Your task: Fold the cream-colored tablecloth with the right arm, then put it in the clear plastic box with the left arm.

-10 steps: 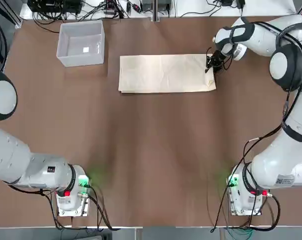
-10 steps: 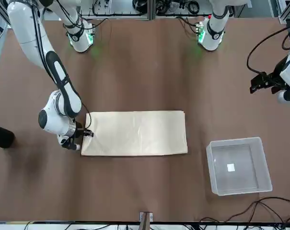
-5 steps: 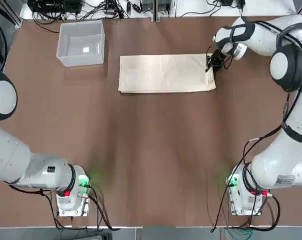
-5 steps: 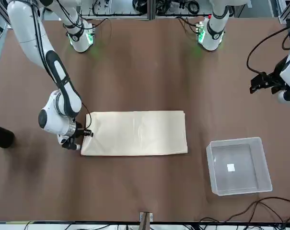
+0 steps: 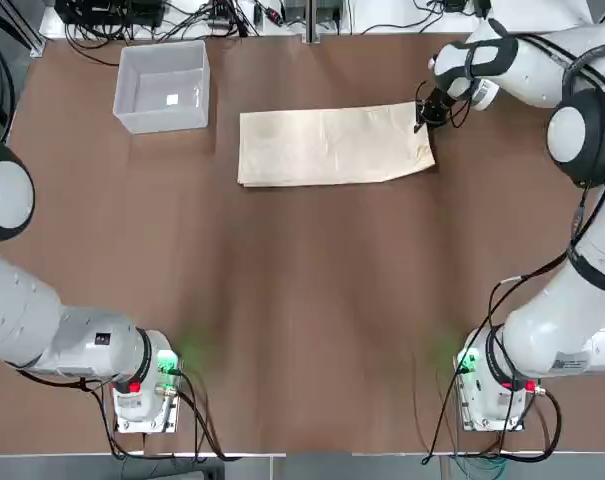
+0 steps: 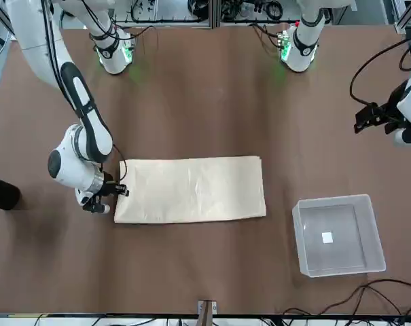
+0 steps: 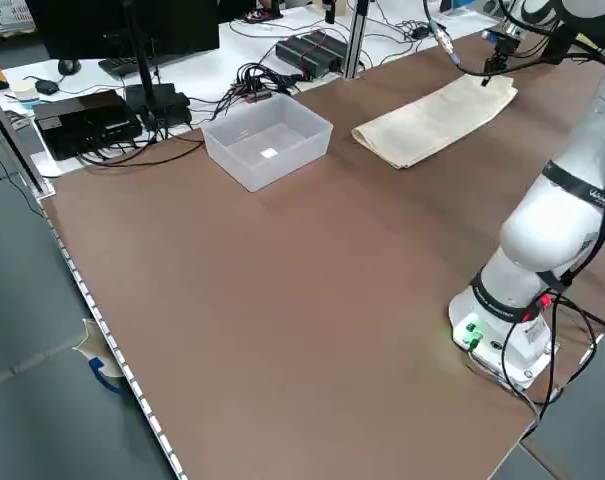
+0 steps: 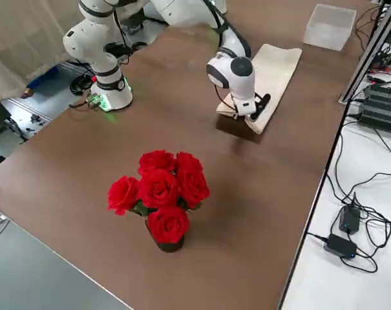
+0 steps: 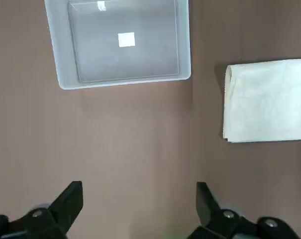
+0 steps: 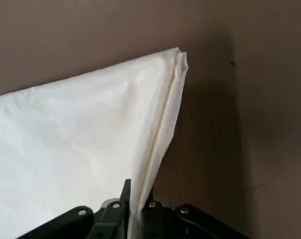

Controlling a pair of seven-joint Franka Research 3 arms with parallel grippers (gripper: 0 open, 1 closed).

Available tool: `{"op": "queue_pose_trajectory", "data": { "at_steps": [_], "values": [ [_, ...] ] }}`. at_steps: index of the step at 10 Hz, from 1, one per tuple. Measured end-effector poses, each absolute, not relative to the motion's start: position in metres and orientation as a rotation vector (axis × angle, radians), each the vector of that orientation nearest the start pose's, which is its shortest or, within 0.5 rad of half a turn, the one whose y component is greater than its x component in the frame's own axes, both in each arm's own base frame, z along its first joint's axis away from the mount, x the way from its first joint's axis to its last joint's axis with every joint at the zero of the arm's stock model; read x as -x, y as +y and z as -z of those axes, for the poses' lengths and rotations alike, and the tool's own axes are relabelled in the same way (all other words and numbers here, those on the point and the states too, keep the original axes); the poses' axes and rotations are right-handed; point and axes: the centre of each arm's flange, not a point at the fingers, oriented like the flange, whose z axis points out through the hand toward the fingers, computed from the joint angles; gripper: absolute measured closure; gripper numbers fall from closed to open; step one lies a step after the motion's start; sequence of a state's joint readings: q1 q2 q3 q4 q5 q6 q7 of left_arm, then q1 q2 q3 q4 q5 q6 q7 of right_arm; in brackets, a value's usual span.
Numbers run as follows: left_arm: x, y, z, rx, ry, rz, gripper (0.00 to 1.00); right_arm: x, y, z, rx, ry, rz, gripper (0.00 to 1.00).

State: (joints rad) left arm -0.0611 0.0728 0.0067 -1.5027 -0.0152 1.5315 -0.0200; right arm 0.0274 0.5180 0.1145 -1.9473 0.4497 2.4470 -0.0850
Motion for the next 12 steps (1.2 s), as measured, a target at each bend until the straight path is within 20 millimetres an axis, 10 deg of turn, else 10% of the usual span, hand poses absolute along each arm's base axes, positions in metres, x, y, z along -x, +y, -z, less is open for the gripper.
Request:
{"op": "queue_pose_trajectory", "data": {
  "at_steps": [12],
  "values": [
    [-0.574, -0.042, -0.607, 3.152, 0.078, -0.084, 0.00, -0.606, 0.104, -0.306, 2.792, 0.296, -0.050, 0.96]
  ]
}}
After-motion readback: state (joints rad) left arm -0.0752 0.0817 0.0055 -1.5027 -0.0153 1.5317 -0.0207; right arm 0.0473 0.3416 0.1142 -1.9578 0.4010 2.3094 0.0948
